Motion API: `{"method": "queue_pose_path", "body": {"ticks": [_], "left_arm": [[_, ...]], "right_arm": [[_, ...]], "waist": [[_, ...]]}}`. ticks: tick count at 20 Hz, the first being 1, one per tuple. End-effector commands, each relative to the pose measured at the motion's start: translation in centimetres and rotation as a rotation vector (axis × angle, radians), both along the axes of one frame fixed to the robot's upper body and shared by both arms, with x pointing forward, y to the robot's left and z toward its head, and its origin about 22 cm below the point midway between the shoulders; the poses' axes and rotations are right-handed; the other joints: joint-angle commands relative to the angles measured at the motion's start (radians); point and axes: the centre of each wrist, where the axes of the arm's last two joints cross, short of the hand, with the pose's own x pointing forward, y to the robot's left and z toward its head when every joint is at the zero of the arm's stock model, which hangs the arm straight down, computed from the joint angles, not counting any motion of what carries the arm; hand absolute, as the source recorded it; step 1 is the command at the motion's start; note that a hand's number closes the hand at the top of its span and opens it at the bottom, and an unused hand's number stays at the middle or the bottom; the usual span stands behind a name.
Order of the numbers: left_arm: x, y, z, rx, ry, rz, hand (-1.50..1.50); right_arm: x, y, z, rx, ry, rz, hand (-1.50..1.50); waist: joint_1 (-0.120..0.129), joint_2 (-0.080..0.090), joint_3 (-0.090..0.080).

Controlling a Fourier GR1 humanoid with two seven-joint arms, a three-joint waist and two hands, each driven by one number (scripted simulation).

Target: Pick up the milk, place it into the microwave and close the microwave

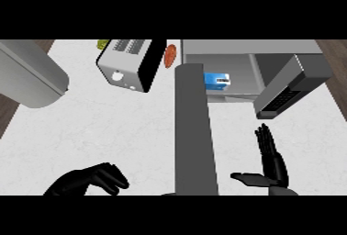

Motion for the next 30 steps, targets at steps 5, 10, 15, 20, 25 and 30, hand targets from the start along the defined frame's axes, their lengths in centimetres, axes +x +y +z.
{"method": "queue_pose_path", "body": {"ticks": [5, 10, 15, 20, 25, 30], "left_arm": [[4.7, -2.1, -0.7, 0.042, 0.039, -0.107, 1.5], [4.3, -5.0, -1.8, 0.11, 0.041, -0.226, 1.5], [6.1, -8.9, -3.8, 0.192, 0.121, -0.384, 1.5], [6.6, -12.1, -5.0, 0.26, 0.071, -0.436, 1.5], [6.9, -16.5, -5.2, 0.331, 0.06, -0.45, 1.5], [6.1, -18.5, -9.6, 0.372, 0.1, -0.482, 1.5]], "right_arm": [[-4.1, -1.5, 1.0, 0.064, -0.054, -0.019, -1.5], [-10.0, -4.2, 1.3, 0.037, -0.046, -0.022, -1.5], [-10.0, -5.2, 2.7, 0.036, -0.066, -0.033, -1.5], [-11.2, -6.0, 3.6, 0.056, -0.096, -0.023, -1.5], [-12.5, -6.4, 4.2, 0.078, -0.138, 0.009, -1.5], [-11.1, -5.2, 6.9, 0.096, -0.188, 0.106, -1.5]], "waist": [[-0.003, 0.005, 0.003], [-0.004, 0.004, 0.003], [-0.008, 0.007, 0.003], [-0.003, 0.006, 0.003], [-0.018, 0.008, 0.003], [-0.061, 0.014, 0.001]]}}
